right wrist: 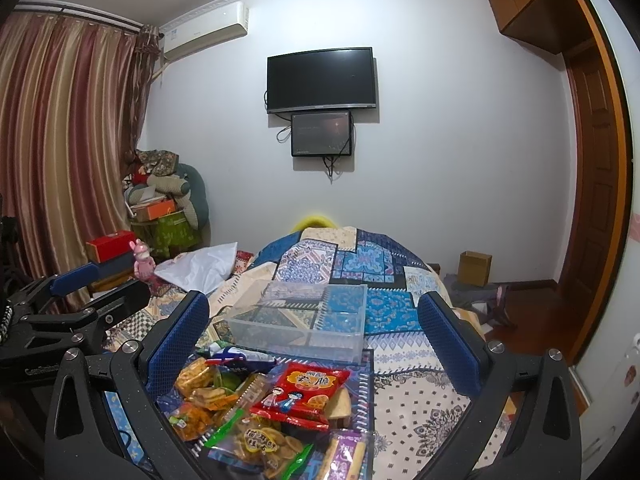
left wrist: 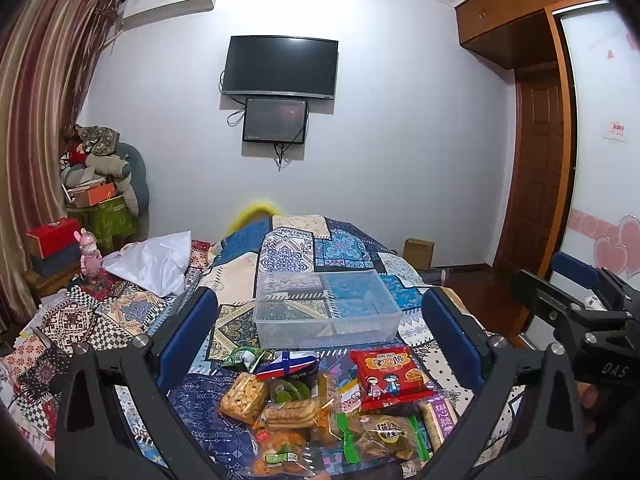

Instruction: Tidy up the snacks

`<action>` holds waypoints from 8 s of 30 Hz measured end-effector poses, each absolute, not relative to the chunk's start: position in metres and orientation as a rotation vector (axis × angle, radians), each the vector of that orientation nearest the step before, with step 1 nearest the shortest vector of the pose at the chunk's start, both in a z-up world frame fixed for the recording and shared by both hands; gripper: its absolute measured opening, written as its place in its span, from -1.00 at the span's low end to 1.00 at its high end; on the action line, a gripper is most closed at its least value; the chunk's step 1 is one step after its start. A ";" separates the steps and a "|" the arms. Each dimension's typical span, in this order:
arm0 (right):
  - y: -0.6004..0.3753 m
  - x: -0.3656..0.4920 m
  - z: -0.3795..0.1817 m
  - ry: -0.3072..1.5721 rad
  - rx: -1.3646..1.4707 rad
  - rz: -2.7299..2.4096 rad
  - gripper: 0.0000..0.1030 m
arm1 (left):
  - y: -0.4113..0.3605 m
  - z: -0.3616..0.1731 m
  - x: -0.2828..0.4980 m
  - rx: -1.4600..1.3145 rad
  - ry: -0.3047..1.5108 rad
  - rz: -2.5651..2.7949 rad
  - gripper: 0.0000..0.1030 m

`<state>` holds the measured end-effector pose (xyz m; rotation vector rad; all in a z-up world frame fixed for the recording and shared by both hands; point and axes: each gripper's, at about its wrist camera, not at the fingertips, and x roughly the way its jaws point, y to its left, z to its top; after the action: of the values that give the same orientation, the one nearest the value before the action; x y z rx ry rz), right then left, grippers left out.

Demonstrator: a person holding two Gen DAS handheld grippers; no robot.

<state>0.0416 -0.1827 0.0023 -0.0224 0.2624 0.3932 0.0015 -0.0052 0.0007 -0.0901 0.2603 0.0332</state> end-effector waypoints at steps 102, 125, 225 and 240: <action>-0.222 0.125 -0.119 0.783 -0.025 0.322 -0.16 | 0.058 -0.138 0.061 -0.201 0.750 0.026 -0.18; -0.195 0.171 -0.050 0.565 -0.023 0.376 -0.18 | 0.040 -0.071 0.147 -0.160 0.595 -0.074 -0.18; -0.136 0.173 -0.158 0.913 -0.081 0.481 0.25 | 0.040 -0.193 0.083 -0.147 0.902 0.039 -0.31; -0.151 0.163 -0.117 0.802 -0.047 0.503 0.24 | 0.046 -0.116 0.111 -0.131 0.723 0.034 -0.31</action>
<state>0.1627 -0.1510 -0.1175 -0.0466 0.8017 0.5032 0.1108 0.0462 -0.1155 -0.1314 0.7227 0.0342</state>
